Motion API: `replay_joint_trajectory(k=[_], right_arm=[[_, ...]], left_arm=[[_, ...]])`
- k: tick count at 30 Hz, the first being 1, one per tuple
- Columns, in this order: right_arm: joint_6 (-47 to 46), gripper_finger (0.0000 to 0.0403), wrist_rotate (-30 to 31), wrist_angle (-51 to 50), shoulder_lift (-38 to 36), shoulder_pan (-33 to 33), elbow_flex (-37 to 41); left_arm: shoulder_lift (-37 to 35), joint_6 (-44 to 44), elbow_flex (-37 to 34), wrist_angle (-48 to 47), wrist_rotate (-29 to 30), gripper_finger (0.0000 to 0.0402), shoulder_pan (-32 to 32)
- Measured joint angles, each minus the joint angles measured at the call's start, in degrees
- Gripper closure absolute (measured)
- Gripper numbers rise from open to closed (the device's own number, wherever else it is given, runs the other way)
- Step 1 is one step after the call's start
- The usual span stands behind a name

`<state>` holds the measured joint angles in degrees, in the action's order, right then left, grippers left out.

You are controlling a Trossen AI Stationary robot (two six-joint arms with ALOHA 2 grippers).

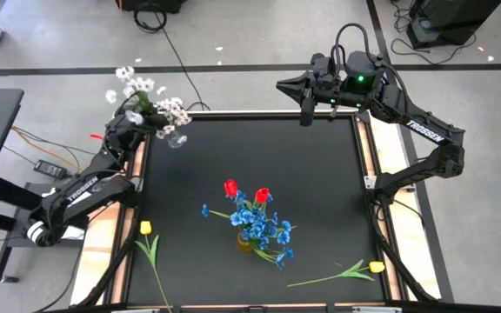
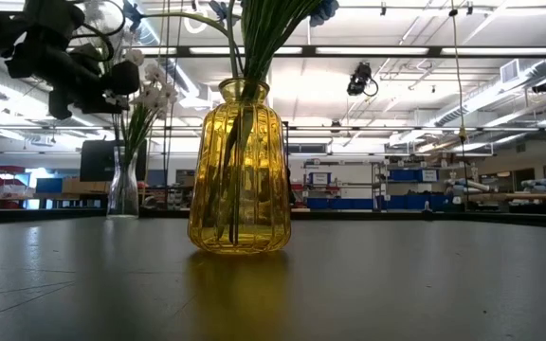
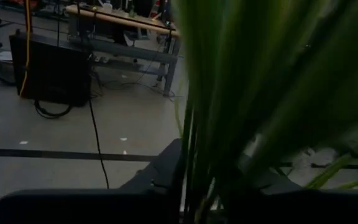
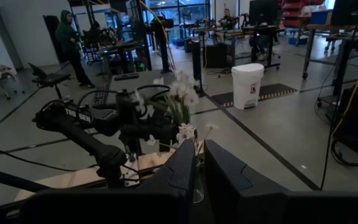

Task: Sort flowers into vase by color
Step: Put the white flowers into the transparent vase

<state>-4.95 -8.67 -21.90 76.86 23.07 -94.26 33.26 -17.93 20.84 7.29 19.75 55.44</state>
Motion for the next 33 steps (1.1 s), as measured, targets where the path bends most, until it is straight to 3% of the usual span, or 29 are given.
replay_joint_trajectory(k=[5, 14, 18, 27, 33], right_arm=[[0.00, 0.0359, 0.00, -0.01, 0.00, 0.00, -0.02], [0.00, 0.0359, 0.00, 0.00, 0.00, -0.01, -0.02], [0.00, 0.0359, 0.00, -0.01, 0.00, -0.02, -0.02], [0.00, 0.0359, 0.00, 0.01, 0.00, -0.01, -0.02], [0.00, 0.0359, 0.00, 0.00, 0.00, -0.02, -0.02]], left_arm=[[-0.17, 0.54, 0.59, -1.85, -0.46, 0.0262, 0.00], [-0.37, 0.81, 10.34, -19.61, -7.45, 0.0183, 1.51], [-0.35, 3.62, 15.36, -25.92, -10.95, 0.0158, 2.96], [0.39, 9.48, 25.16, -31.83, -11.15, 0.0116, 5.96], [3.44, 9.83, 24.21, -35.61, -14.79, 0.0083, 7.49]])
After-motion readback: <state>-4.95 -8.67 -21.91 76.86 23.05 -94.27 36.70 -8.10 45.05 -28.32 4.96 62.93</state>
